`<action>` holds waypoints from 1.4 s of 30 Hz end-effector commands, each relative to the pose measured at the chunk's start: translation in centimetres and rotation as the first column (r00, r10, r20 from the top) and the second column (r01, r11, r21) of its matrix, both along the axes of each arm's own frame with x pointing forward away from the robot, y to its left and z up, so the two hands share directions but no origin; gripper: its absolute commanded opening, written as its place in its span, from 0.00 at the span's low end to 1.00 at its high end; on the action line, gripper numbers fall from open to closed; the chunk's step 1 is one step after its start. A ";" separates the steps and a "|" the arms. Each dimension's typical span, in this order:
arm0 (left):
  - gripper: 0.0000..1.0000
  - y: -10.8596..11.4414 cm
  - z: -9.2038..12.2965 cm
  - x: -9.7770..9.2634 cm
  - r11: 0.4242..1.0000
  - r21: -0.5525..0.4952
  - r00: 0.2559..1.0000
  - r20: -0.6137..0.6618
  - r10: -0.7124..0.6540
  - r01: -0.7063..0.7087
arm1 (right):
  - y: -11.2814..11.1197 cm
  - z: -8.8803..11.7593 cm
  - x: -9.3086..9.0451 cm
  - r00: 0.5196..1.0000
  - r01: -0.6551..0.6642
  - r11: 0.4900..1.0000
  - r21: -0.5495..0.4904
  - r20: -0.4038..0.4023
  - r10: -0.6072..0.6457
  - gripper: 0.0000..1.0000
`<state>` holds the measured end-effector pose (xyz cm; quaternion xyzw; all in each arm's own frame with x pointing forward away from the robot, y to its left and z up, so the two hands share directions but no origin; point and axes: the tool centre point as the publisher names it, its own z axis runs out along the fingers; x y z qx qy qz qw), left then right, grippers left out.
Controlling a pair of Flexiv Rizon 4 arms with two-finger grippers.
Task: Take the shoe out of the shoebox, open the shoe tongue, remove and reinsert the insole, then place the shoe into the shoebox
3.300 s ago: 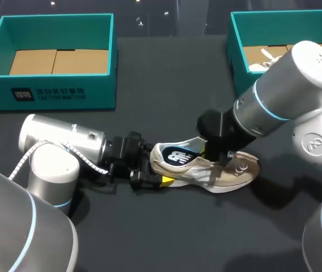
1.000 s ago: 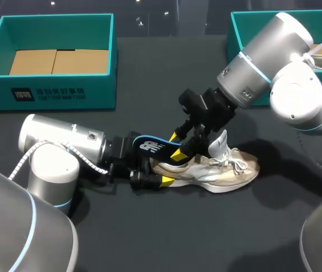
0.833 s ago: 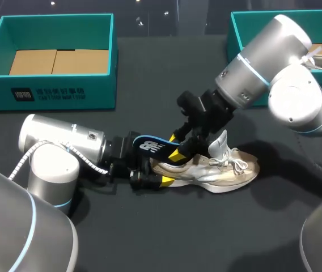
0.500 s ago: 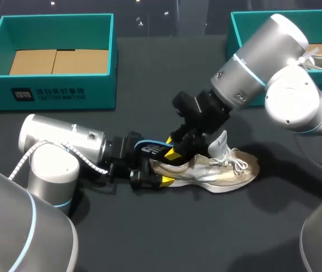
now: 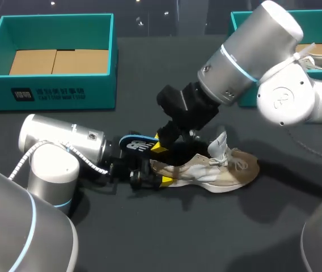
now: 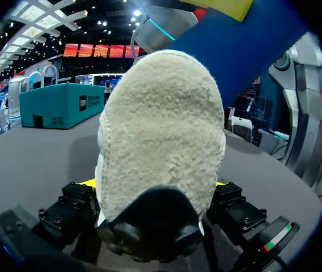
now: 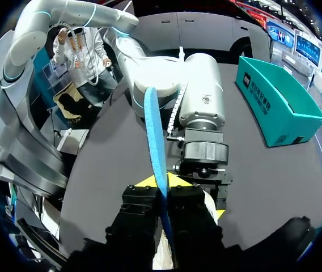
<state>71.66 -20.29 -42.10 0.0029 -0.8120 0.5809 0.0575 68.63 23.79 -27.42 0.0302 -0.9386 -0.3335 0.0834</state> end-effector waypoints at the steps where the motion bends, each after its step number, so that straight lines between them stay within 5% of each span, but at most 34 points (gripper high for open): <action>1: 0.00 0.2 -0.3 -0.2 1.000 0.002 1.000 0.000 0.001 -0.001 | 0.3 1.1 -0.5 1.000 0.011 0.999 -0.046 0.020 -0.010 0.00; 8: 0.00 0.2 -0.3 -0.2 1.000 0.002 1.000 0.000 0.001 -0.001 | 0.6 1.6 -0.8 1.000 0.017 1.000 -0.025 0.026 -0.016 0.00; 13: 0.00 0.2 -0.3 -0.2 1.000 0.002 1.000 0.000 0.001 -0.001 | 1.2 6.8 -1.8 0.998 0.041 0.991 0.131 0.042 -0.046 0.00; 16: 0.00 0.2 -0.3 -0.2 1.000 0.002 1.000 0.000 0.001 -0.001 | 0.5 9.9 -2.4 0.991 0.127 0.970 0.205 -0.057 -0.118 0.00; 20: 0.00 0.2 -0.3 -0.2 1.000 0.002 1.000 0.000 0.001 -0.001 | 0.9 14.9 -4.2 0.990 0.085 0.967 0.239 0.088 -0.108 0.00; 30: 0.00 0.2 -0.3 -0.2 1.000 0.002 1.000 0.000 0.001 -0.001 | 0.9 14.9 -4.2 0.990 0.085 0.967 0.239 0.088 -0.108 0.00; 37: 0.00 0.2 -0.3 -0.2 1.000 0.002 1.000 0.000 0.001 -0.001 | -1.7 16.4 -6.4 0.991 0.130 0.925 0.357 -0.066 -0.113 0.00; 42: 0.00 0.2 -0.3 -0.2 1.000 0.002 1.000 0.000 0.001 -0.001 | -4.9 16.4 -8.2 0.962 0.270 0.844 0.463 -0.155 -0.223 0.00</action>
